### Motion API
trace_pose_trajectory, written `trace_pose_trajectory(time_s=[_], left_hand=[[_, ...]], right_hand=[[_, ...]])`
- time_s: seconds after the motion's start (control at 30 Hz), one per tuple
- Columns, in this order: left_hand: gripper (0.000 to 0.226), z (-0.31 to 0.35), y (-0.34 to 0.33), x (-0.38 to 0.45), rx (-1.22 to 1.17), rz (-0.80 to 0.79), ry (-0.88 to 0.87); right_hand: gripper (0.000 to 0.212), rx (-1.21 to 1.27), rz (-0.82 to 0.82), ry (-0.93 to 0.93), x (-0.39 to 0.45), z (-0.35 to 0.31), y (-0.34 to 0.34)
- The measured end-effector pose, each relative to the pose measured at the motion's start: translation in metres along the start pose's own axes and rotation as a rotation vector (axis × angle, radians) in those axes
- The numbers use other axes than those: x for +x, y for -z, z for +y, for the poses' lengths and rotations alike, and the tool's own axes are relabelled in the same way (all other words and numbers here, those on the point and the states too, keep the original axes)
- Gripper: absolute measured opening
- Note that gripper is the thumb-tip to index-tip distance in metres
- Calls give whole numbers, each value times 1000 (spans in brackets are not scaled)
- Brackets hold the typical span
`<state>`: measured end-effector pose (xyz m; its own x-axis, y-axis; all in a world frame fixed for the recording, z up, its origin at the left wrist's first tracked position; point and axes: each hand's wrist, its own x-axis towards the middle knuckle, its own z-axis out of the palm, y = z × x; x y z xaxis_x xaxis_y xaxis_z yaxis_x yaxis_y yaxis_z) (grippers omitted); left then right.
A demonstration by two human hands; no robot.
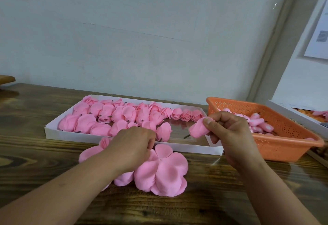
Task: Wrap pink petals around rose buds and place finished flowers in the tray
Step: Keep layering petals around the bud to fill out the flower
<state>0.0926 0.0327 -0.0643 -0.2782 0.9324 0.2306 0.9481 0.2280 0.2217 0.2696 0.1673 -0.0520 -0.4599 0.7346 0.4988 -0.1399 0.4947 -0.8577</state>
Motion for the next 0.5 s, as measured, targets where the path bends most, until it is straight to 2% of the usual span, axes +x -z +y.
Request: trace_pose_trajectory(time_s=[0.1,0.27,0.4,0.5], left_hand=[[10,0,4,1,-9,-91,40],[26,-2,8,2,-87,-153,90],[18,-1,14,3,-444,-65,162],[31,4,18,0,-1000,-77,308]], right_hand=[[11,4,3,-3,-1,-1,0],[10,14,0,-12,-2,-1,0],[9,19,-1,-16,-2,-1,-1],[8,19,2,-23,-2,-1,-1]])
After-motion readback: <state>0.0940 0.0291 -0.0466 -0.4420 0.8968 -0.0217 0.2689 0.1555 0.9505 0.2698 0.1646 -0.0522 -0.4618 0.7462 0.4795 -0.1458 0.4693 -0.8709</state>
